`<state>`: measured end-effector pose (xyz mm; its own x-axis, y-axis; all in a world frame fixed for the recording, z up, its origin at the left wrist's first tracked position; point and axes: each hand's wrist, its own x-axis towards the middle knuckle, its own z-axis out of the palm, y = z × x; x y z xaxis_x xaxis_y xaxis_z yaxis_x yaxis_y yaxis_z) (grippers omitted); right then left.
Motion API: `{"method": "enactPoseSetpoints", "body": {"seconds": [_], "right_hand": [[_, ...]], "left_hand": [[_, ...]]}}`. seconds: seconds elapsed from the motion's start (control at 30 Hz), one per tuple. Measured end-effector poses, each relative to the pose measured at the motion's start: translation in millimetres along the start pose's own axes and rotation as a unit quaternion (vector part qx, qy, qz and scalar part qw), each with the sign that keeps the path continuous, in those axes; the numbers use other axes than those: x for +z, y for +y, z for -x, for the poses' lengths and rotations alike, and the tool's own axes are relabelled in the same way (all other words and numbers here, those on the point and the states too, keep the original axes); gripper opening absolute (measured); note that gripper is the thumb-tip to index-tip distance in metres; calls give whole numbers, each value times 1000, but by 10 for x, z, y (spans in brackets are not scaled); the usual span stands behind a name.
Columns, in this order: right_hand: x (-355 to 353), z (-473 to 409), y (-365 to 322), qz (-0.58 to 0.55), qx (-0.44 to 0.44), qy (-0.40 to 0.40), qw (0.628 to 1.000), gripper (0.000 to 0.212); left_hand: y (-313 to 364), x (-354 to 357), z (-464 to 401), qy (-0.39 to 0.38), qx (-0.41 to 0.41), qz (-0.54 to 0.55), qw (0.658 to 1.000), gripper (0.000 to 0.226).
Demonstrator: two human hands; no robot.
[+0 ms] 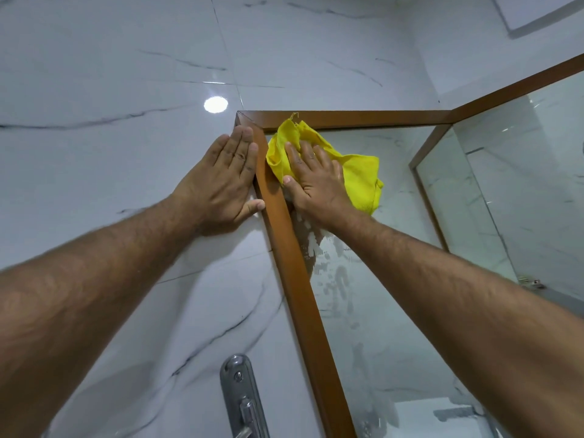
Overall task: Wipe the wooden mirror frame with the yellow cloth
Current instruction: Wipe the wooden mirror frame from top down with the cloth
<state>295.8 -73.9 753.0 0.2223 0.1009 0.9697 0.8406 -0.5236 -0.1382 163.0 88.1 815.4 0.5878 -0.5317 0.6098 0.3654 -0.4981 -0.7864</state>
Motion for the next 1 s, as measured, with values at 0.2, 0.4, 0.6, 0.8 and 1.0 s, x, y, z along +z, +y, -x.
{"method": "enactPoseSetpoints", "body": {"seconds": [0.2, 0.4, 0.6, 0.8, 1.0], "right_hand": [[64, 426, -5, 20, -26, -7, 999, 63], [-122, 6, 201, 97, -101, -34, 990, 69], [-27, -188, 266, 82, -114, -13, 990, 74], [-21, -120, 196, 53, -110, -13, 992, 70], [60, 341, 230, 40, -128, -22, 991, 66]], "left_hand": [[17, 1, 27, 11, 25, 16, 999, 98], [-59, 19, -20, 15, 45, 26, 999, 101], [-43, 35, -10, 15, 41, 25, 999, 100], [-16, -1, -6, 10, 36, 23, 999, 96], [53, -54, 28, -15, 41, 8, 999, 104]]}}
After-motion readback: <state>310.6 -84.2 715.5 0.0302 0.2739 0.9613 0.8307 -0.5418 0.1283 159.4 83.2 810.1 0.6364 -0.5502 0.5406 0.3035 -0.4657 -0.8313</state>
